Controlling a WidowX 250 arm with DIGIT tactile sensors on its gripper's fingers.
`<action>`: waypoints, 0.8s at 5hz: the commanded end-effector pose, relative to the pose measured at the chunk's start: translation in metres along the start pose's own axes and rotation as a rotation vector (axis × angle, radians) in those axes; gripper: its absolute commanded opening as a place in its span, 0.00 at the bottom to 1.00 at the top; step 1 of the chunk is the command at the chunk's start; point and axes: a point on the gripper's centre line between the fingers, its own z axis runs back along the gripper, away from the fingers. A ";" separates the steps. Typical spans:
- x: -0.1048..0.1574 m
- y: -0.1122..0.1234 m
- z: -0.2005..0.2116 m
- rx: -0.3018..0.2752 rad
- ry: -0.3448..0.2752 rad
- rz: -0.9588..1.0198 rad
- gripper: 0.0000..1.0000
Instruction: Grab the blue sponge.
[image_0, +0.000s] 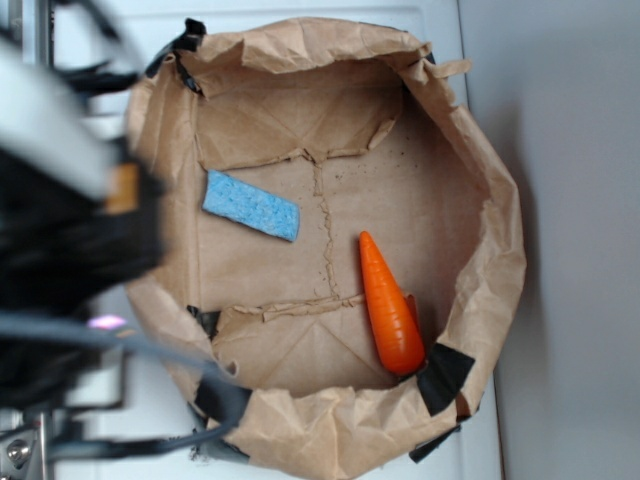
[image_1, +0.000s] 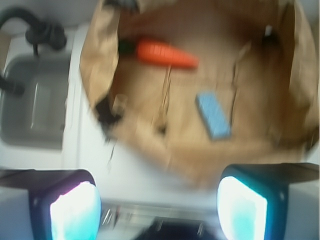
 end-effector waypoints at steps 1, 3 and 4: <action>0.066 0.042 -0.027 0.074 -0.061 -0.036 1.00; 0.084 0.054 -0.042 0.058 -0.018 -0.026 1.00; 0.084 0.054 -0.042 0.058 -0.018 -0.026 1.00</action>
